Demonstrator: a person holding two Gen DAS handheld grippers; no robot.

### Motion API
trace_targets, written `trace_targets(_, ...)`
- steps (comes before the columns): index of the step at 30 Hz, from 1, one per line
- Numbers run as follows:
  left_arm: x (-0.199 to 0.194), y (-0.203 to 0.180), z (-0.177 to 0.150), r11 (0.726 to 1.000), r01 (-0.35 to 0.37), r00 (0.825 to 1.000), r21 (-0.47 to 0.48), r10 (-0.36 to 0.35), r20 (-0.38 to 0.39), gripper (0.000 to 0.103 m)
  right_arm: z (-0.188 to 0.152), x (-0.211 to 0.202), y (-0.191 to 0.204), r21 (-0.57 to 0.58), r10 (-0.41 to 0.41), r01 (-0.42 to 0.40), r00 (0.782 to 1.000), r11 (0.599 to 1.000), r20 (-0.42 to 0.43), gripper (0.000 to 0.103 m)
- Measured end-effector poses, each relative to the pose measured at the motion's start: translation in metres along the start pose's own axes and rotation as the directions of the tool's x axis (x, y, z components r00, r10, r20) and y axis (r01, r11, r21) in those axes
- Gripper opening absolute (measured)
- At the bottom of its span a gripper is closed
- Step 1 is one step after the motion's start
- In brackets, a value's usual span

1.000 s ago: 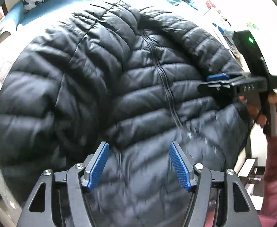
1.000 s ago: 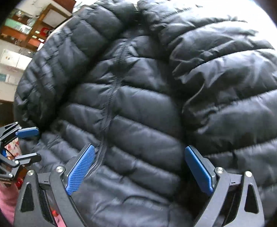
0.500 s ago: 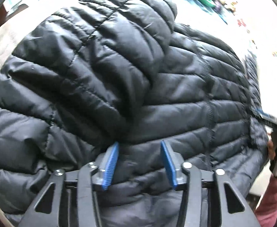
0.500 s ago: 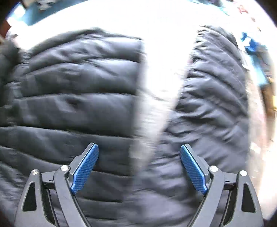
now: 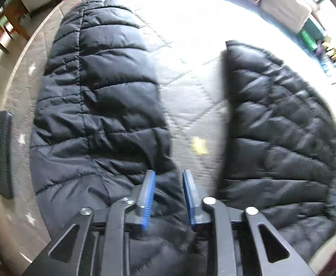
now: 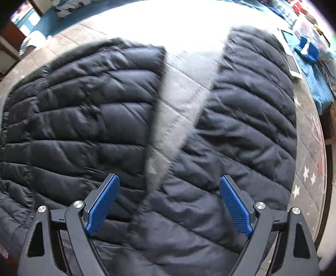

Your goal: Fold large clothes

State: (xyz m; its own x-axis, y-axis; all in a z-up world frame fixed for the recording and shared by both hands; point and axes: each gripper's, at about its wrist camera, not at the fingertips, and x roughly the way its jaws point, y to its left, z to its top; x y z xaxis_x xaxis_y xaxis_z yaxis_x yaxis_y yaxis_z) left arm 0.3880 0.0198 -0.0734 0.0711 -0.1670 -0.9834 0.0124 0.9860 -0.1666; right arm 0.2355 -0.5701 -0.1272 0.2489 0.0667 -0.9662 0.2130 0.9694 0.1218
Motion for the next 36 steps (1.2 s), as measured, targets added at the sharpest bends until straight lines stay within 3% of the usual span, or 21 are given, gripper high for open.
trace_targets(4, -0.023, -0.032, 0.007, 0.993, 0.096, 0.993, 0.070, -0.101, 0.065, 0.076, 0.022, 0.009, 0.009, -0.011, 0.092, -0.092, 0.995, 0.996, -0.026, 0.097)
trace_targets(6, -0.023, -0.055, 0.014, 0.986, 0.110, 0.990, 0.128, -0.120, 0.077, 0.086, 0.033, 0.024, 0.008, 0.004, 0.113, -0.113, 0.992, 0.994, -0.054, 0.097)
trace_targets(9, -0.004, -0.088, 0.021, 0.984, 0.056, 0.997, 0.167, -0.065, 0.048, 0.086, 0.039, 0.047, 0.008, 0.029, 0.140, -0.138, 0.986, 0.990, -0.090, 0.097)
trace_targets(12, 0.027, -0.094, 0.026, 0.987, 0.007, 1.000, 0.160, -0.008, 0.007, 0.086, 0.039, 0.056, 0.008, 0.040, 0.170, -0.167, 0.979, 0.985, -0.113, 0.096)
trace_targets(17, 0.053, -0.088, 0.029, 0.992, 0.042, 0.999, 0.117, -0.042, -0.001, 0.086, 0.048, 0.059, 0.018, 0.009, 0.155, -0.154, 0.984, 0.988, -0.093, 0.096)
trace_targets(18, 0.052, -0.088, 0.029, 0.992, 0.045, 0.999, 0.119, -0.046, 0.007, 0.083, 0.052, 0.061, 0.020, 0.004, 0.148, -0.148, 0.985, 0.989, -0.089, 0.096)
trace_targets(20, 0.049, -0.093, 0.028, 0.986, 0.054, 0.997, 0.156, -0.060, 0.038, 0.066, 0.061, 0.062, 0.029, -0.011, 0.142, -0.143, 0.987, 0.990, -0.070, 0.093)
trace_targets(21, 0.045, -0.094, 0.026, 0.980, 0.079, 0.995, 0.181, -0.088, 0.040, 0.046, 0.070, 0.063, 0.041, -0.019, 0.144, -0.145, 0.988, 0.989, -0.056, 0.083)
trace_targets(23, 0.043, -0.102, 0.025, 0.980, 0.057, 0.996, 0.192, -0.070, 0.061, 0.038, 0.081, 0.063, 0.048, -0.033, 0.128, -0.129, 0.991, 0.991, -0.045, 0.072)
trace_targets(25, 0.037, -0.108, 0.024, 0.975, 0.009, 0.994, 0.221, -0.034, 0.107, 0.024, 0.088, 0.063, 0.054, -0.051, 0.099, -0.100, 0.995, 0.994, -0.032, 0.047)
trace_targets(27, 0.023, -0.109, 0.027, 0.974, -0.013, 0.987, 0.227, -0.024, 0.158, 0.021, 0.098, 0.052, 0.058, -0.064, 0.075, -0.074, 0.997, 0.995, 0.007, 0.028)
trace_targets(29, 0.007, -0.109, 0.032, 0.977, 0.004, 0.980, 0.215, -0.046, 0.192, 0.020, 0.098, 0.038, 0.070, -0.051, 0.110, -0.107, 0.993, 0.993, 0.045, 0.022)
trace_targets(34, -0.049, -0.118, 0.063, 0.981, 0.022, 0.935, 0.195, -0.089, 0.343, 0.020, 0.138, -0.002, 0.090, -0.067, 0.135, -0.123, 0.963, 0.990, 0.234, 0.021)
trace_targets(36, -0.061, -0.117, 0.079, 0.984, 0.013, 0.921, 0.177, -0.081, 0.380, 0.026, 0.149, -0.006, 0.098, -0.097, 0.104, -0.082, 0.963, 0.992, 0.250, 0.027)
